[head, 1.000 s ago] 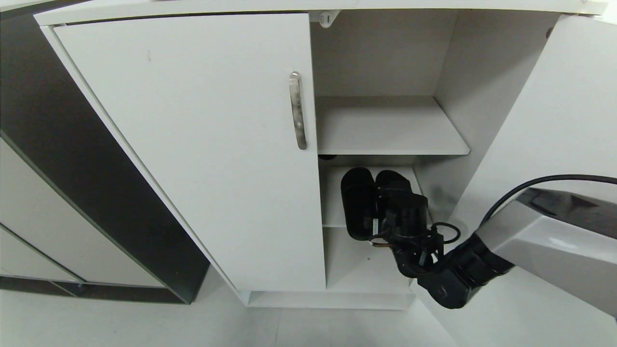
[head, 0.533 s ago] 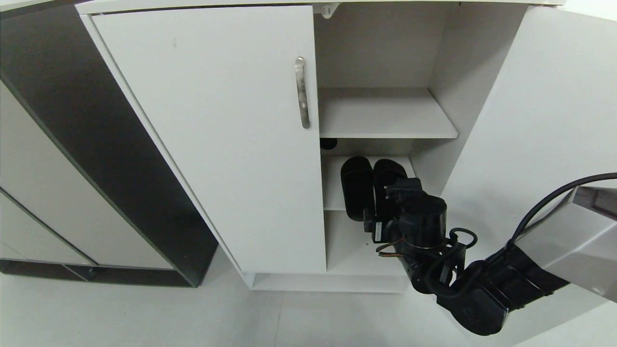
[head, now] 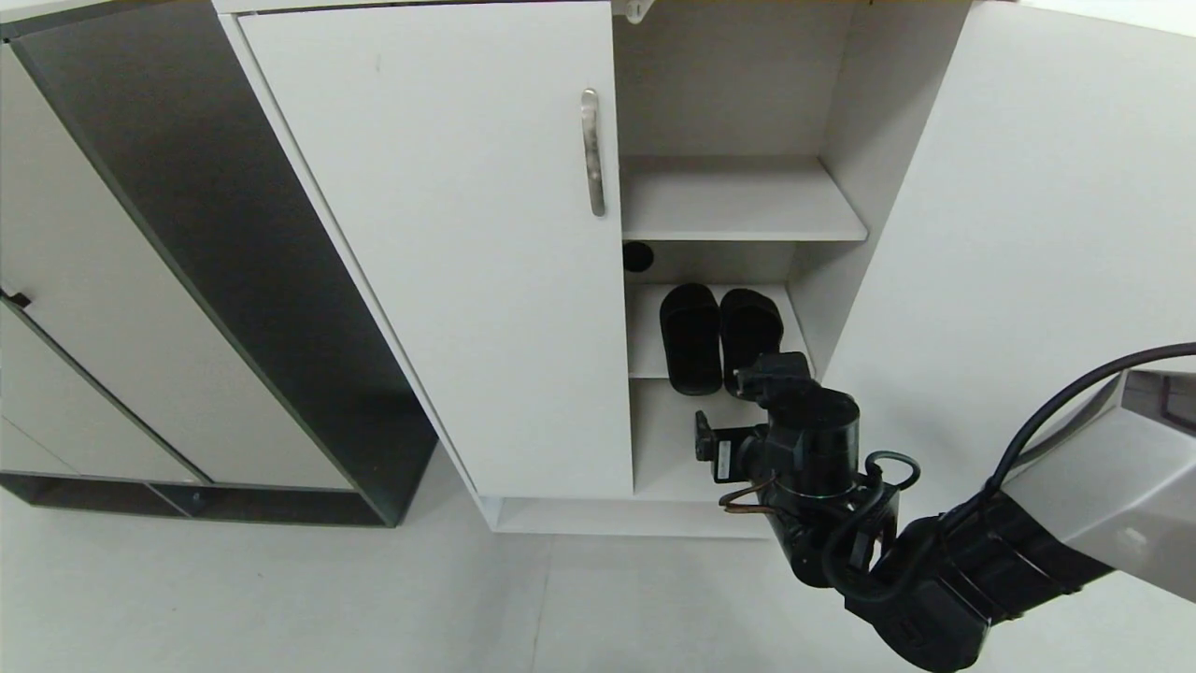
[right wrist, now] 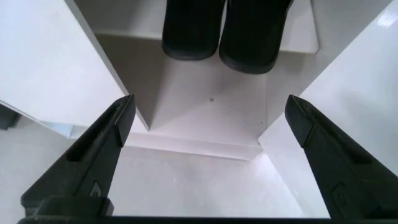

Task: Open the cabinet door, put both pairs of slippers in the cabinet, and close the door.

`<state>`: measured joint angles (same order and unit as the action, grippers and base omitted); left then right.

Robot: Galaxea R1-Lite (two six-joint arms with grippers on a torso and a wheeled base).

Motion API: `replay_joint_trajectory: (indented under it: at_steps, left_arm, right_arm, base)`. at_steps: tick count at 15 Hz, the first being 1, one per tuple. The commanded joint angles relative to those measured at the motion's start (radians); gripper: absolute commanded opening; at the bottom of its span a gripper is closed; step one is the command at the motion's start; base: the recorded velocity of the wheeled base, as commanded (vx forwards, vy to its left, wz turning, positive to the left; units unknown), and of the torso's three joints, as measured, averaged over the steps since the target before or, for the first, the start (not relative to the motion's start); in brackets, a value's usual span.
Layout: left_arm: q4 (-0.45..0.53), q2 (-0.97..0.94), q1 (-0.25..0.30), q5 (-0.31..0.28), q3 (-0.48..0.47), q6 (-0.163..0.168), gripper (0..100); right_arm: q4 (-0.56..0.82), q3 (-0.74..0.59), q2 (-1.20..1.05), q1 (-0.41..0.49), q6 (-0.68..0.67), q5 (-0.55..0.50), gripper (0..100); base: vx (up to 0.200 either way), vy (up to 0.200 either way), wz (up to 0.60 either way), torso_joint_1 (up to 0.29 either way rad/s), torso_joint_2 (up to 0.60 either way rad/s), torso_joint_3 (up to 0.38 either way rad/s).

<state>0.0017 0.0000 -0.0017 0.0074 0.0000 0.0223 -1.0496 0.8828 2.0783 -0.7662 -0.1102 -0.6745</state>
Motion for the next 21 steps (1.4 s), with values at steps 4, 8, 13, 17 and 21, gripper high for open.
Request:
replay_joint_trajectory:
  at_steps: [4,8,13,17,21]
  left_arm:
    - [0.000,0.002,0.000,-0.001,0.000,-0.001,0]
    - [0.000,0.002,0.000,-0.001,0.000,-0.001,0]
    - [0.000,0.002,0.000,-0.001,0.000,-0.002,0]
    - [0.000,0.002,0.000,0.000,0.000,-0.019,0]
    - [0.000,0.002,0.000,-0.001,0.000,-0.018,0]
  right_arm:
    - [0.002,0.012,0.017,-0.007,0.001,0.001,100]
    - [-0.001,-0.001,0.019,-0.005,-0.002,0.001,100]
    - [-0.003,0.001,0.016,-0.005,-0.002,0.006,100]
    - [-0.015,0.019,0.046,-0.005,0.007,0.024,100]
    - [-0.052,-0.057,0.023,-0.028,0.011,0.016,100]
  base:
    - [0.000,0.000,0.00,0.000,0.00,0.000]
    - [0.000,0.000,0.00,0.002,0.00,0.151]
    - [0.000,0.000,0.00,0.003,0.00,0.196]
    - [0.000,0.000,0.00,0.001,0.00,0.025]
    - [0.000,0.000,0.00,0.000,0.00,0.000]
